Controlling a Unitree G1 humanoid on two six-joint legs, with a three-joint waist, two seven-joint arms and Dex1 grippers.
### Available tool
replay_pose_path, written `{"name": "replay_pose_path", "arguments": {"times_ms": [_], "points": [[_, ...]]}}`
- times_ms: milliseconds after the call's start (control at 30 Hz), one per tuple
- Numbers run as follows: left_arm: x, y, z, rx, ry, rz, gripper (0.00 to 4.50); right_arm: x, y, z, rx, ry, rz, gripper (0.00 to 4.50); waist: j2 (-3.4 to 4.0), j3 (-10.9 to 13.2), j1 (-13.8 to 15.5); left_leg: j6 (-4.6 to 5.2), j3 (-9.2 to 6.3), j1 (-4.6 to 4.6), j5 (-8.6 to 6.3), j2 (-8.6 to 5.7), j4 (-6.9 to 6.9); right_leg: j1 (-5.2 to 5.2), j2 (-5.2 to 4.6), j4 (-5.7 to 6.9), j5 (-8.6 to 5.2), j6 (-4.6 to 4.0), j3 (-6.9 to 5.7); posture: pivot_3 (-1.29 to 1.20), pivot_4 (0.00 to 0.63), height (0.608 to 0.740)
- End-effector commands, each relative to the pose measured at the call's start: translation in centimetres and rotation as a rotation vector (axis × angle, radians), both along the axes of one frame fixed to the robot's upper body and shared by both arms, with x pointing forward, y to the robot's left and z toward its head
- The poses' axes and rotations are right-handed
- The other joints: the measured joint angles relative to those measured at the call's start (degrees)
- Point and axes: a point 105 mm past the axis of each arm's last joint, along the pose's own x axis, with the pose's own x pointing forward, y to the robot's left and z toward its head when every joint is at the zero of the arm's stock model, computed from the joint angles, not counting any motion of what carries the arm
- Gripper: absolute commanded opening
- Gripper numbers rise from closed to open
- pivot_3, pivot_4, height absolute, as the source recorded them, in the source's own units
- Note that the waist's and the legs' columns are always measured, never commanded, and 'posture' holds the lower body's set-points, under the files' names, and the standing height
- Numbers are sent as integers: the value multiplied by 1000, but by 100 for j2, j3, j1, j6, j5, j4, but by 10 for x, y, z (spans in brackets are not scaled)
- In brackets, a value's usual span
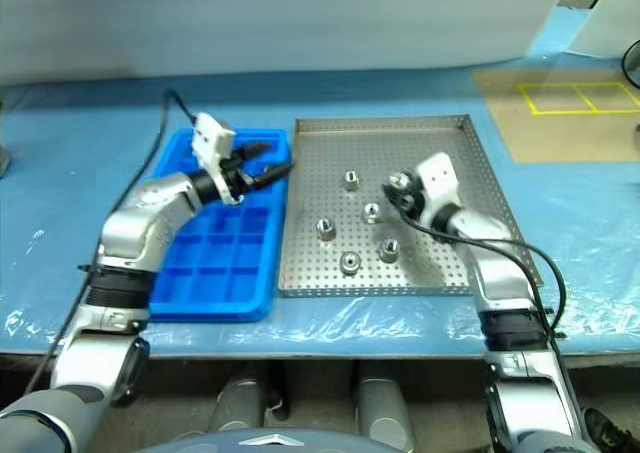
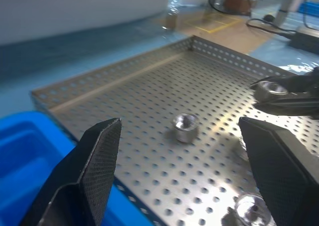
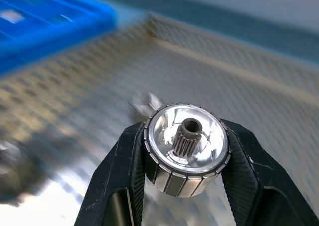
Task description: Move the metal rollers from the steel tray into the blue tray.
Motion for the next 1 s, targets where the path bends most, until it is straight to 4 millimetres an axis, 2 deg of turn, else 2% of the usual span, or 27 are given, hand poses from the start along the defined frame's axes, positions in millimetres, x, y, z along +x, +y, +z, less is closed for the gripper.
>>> {"name": "replay_pose_path", "arguments": {"times_ms": [33,200,267,367,467,633,967,1000], "points": [[-4,22,16,22,-65,21,3997,-8,38,12,-22,-34,173,1707,1,-1,50,-1,0,2,0,1,-4,1,1,-2,-2,-4,0,-163,150,740],[-31,50,8,103,-25,2,3997,-3,93,11,-9,-13,360,1707,-2,0,146,8,1,-27,-6,-12,1,-15,-17,-10,-4,-8,-3,-57,150,740],[-40,53,4,114,-5,-7,3997,-4,101,8,7,9,404,1707,-3,2,239,9,1,-37,-6,-12,4,-25,-18,-6,-4,-8,-4,-26,150,740],[-61,55,-11,152,46,-39,3997,-15,117,-7,-22,50,518,1707,-3,2,375,6,0,-34,-6,-9,3,-21,-19,-5,-4,-8,-7,34,150,740],[-67,63,-18,167,65,10,3997,-13,128,-14,-19,67,538,1707,-3,2,473,2,0,-29,-4,-8,1,-19,-19,-1,-4,-8,-8,72,150,740],[-69,57,-16,138,55,35,3997,-6,133,-14,-9,73,542,1707,-4,3,577,-20,-2,-19,10,-6,4,-16,-20,23,-3,-9,-7,95,150,740],[-72,41,-20,98,77,0,3997,-4,134,-42,-15,127,498,1707,-5,2,558,-27,-2,-1,15,-6,-4,-5,-19,25,-3,-10,-6,74,150,740],[-72,40,-21,99,81,-2,3997,-6,135,-45,-19,129,501,2057,-5,2,550,-27,-3,0,14,-6,-4,-5,-19,25,-3,-9,-6,72,150,740]]}}
